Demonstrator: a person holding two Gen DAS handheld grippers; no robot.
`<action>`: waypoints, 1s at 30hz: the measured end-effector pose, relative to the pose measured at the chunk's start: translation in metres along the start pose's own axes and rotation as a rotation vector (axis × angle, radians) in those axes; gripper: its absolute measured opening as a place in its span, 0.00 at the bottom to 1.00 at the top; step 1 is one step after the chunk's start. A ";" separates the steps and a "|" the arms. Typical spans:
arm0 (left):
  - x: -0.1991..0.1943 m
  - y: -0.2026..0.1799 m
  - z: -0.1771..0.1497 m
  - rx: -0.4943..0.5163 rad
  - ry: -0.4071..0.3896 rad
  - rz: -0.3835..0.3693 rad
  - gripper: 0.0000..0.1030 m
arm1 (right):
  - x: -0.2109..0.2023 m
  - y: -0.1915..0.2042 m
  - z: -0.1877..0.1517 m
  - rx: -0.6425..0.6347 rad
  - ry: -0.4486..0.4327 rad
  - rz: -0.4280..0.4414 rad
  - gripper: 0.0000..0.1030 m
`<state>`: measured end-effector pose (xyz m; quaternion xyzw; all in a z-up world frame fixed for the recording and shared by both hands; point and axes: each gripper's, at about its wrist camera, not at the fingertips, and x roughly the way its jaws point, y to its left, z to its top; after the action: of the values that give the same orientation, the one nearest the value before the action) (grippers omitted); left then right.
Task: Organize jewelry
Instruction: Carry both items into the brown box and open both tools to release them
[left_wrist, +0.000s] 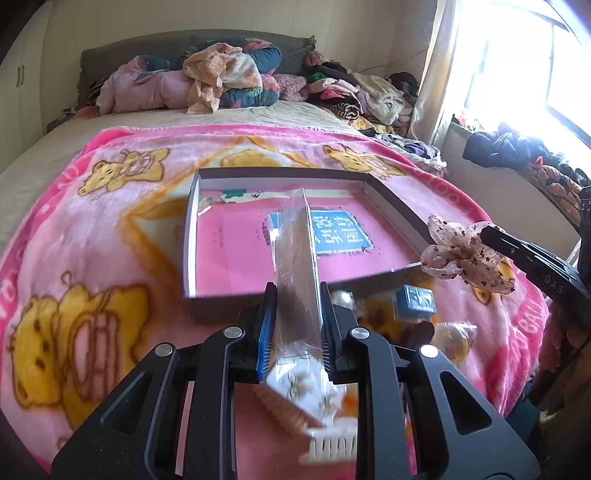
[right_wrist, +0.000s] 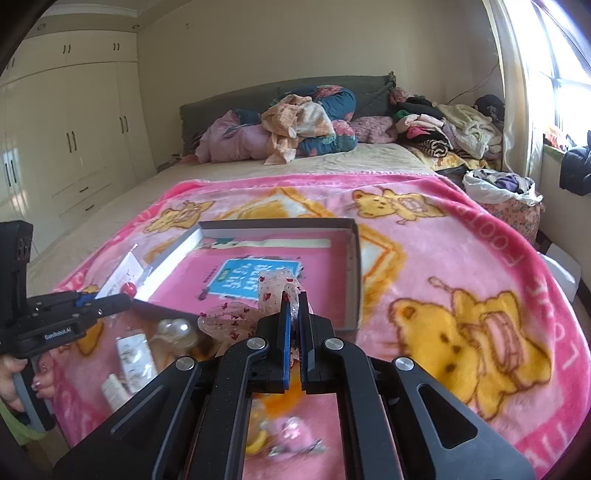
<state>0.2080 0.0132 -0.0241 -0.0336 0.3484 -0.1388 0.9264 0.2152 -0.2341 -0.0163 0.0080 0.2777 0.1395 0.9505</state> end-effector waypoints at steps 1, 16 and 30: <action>0.002 0.001 0.002 0.004 0.003 0.002 0.14 | 0.002 -0.002 0.001 -0.002 0.000 -0.009 0.03; 0.043 0.018 0.034 0.003 0.043 0.049 0.14 | 0.051 -0.022 0.035 -0.011 0.025 -0.067 0.03; 0.082 0.036 0.033 -0.029 0.116 0.080 0.14 | 0.108 -0.019 0.043 0.002 0.118 -0.033 0.04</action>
<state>0.2969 0.0237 -0.0566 -0.0248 0.4045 -0.0986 0.9089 0.3304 -0.2202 -0.0387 -0.0038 0.3334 0.1238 0.9346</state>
